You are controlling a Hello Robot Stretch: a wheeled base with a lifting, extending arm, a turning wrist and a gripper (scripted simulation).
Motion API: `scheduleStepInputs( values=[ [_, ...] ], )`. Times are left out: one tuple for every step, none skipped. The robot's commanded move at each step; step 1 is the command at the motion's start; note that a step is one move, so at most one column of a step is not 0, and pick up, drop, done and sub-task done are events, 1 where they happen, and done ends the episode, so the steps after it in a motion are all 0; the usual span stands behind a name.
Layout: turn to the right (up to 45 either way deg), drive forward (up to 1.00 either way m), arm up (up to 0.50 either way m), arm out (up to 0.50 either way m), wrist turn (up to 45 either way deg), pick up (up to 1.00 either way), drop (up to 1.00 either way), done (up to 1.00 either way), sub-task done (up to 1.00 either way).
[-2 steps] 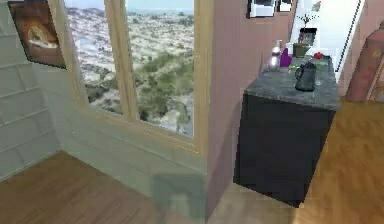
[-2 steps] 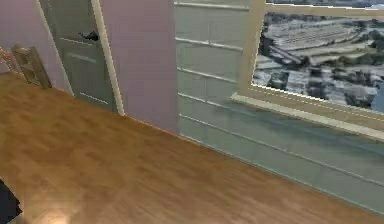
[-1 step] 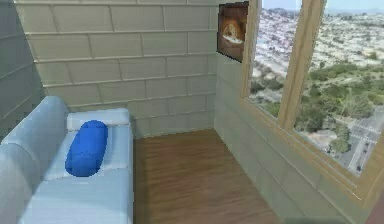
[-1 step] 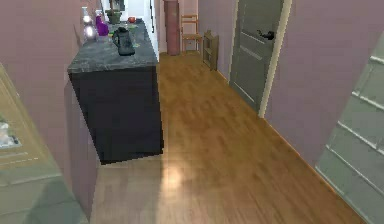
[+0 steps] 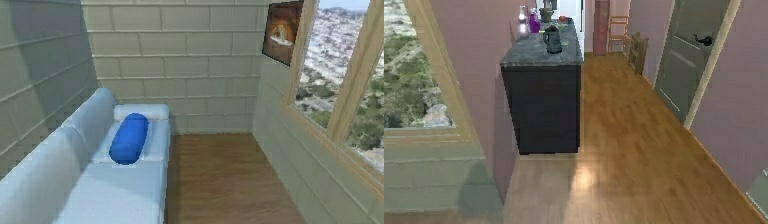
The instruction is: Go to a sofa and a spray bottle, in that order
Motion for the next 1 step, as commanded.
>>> scheduleStepInputs(
  values=[
    [0.0, 0.10, 0.00, 0.00, 0.0, 0.00, 0.00, 0.00, 0.00]
  ],
)
